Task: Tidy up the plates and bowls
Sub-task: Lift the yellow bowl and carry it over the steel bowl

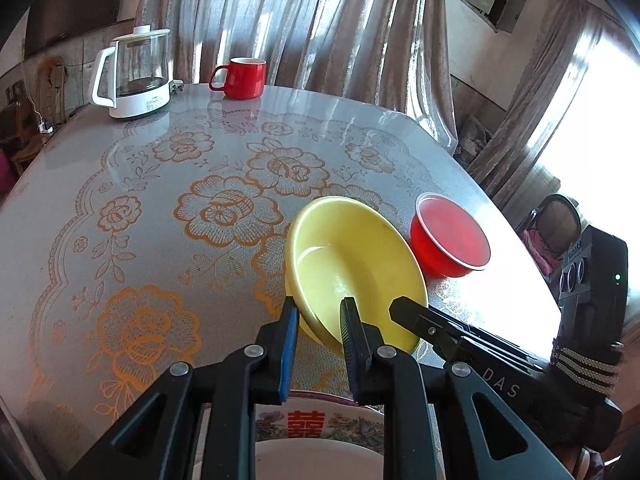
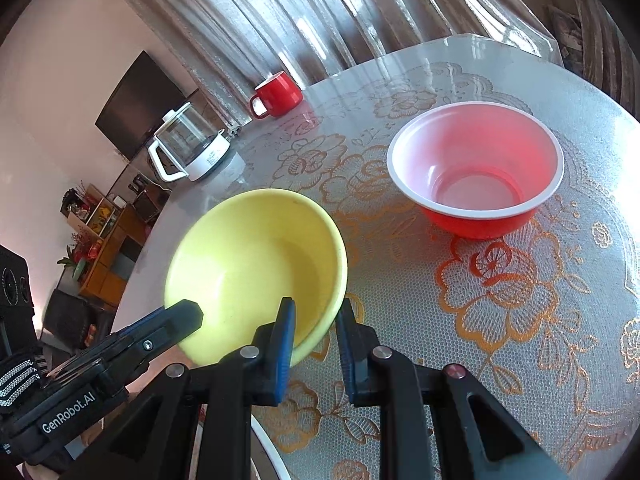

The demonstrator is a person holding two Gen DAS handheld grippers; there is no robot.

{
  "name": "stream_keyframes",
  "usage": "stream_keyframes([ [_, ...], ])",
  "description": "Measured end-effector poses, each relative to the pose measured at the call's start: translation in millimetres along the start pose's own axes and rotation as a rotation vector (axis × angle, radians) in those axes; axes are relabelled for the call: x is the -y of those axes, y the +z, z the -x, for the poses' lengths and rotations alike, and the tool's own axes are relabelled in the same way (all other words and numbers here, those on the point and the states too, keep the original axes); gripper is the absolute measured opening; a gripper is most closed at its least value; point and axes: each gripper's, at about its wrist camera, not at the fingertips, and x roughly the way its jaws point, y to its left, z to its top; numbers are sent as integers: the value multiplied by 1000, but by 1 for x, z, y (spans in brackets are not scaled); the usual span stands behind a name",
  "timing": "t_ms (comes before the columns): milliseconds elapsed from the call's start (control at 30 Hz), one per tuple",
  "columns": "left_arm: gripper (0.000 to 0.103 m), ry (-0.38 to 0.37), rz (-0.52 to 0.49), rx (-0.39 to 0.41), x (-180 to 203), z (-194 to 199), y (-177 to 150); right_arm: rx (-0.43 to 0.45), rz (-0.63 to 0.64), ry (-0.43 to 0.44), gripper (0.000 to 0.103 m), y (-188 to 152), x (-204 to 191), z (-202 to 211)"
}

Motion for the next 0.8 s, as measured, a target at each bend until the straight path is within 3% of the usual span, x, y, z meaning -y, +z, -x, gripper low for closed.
stream_keyframes([
  [800,21,-14,31,85,-5,65,-29,20,47,36,19,-19,-34,25],
])
